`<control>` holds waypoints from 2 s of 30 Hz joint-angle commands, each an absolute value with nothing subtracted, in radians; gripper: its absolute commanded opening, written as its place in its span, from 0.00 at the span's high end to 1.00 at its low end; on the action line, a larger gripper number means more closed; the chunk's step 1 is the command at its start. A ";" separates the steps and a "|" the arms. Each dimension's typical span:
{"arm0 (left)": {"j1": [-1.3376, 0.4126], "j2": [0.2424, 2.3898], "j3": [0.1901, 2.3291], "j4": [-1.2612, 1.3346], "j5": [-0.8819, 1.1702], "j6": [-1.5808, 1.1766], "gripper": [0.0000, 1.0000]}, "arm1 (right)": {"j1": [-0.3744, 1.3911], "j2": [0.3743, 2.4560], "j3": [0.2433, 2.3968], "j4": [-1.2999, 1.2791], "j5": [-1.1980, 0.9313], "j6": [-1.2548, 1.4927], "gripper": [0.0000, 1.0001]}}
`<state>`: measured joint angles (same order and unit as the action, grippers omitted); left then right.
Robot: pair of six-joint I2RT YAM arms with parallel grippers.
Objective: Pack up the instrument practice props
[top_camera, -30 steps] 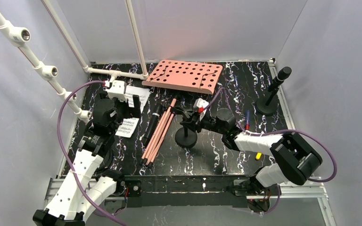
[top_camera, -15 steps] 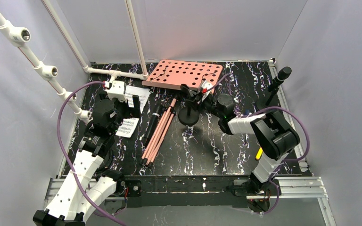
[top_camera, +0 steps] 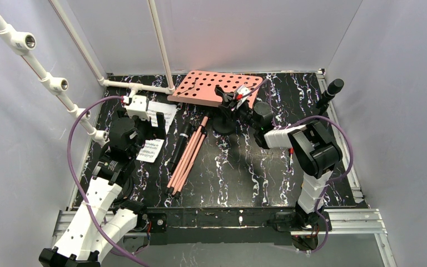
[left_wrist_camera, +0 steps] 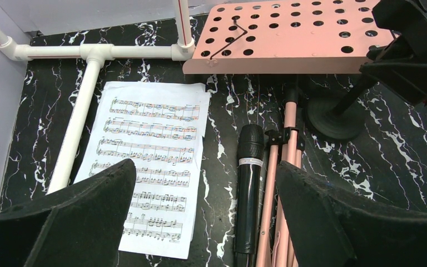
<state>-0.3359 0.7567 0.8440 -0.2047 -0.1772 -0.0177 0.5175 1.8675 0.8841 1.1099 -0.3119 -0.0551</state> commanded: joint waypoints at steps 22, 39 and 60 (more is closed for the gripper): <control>-0.339 0.725 0.836 -0.189 -0.199 0.019 0.05 | 0.502 1.347 0.773 0.585 0.041 -0.237 0.01; -0.338 0.713 0.833 -0.189 -0.210 0.020 0.05 | 0.393 1.088 0.750 0.260 0.706 -0.237 0.01; -0.359 0.709 0.830 -0.188 -0.220 0.032 0.05 | -0.071 1.351 0.488 1.029 0.470 -0.116 0.05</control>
<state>-0.3511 0.7227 0.8402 -0.2016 -0.1989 0.0177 -0.0204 1.3125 0.5045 0.7815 0.5518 -0.1555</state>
